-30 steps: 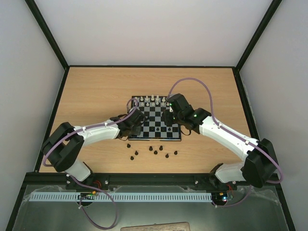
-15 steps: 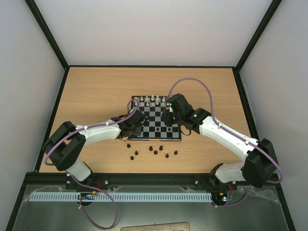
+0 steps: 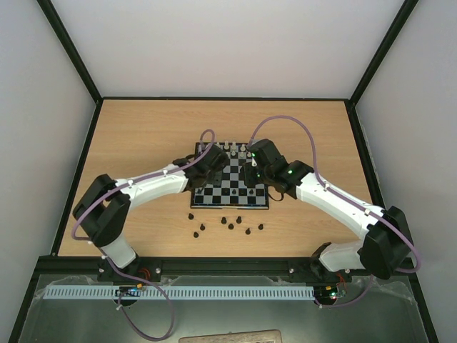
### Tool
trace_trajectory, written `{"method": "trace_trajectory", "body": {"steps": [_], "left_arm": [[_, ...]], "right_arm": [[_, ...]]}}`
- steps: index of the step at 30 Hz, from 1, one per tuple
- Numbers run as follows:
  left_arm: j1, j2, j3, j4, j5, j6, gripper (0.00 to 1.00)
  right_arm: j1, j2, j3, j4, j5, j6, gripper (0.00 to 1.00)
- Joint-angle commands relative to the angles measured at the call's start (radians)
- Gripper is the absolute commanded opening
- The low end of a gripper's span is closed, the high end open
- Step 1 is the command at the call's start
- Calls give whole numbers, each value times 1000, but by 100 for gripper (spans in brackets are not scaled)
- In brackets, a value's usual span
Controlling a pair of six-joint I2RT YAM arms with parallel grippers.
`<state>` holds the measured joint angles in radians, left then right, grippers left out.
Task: Set up the chess pieces on the board
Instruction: Adjust the chess piece on the chessboard.
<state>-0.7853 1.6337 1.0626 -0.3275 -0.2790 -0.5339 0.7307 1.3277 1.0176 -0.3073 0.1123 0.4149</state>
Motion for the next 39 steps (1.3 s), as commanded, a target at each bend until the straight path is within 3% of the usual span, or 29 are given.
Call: {"method": "trace_trajectory", "body": {"steps": [1, 16, 31, 35, 39], "left_arm": [[-6, 86, 67, -44, 1, 39, 46], [8, 227, 155, -19, 26, 73, 26], [31, 260, 149, -2, 43, 80, 20], [33, 259, 145, -2, 38, 80, 13], [35, 260, 142, -4, 38, 80, 12]], "right_arm": [[-2, -29, -11, -2, 7, -5, 31], [-1, -21, -8, -3, 18, -7, 31], [-2, -15, -10, 0, 15, -7, 31], [-2, -10, -10, 0, 15, -7, 31], [-2, -8, -10, 0, 15, -7, 31]]}}
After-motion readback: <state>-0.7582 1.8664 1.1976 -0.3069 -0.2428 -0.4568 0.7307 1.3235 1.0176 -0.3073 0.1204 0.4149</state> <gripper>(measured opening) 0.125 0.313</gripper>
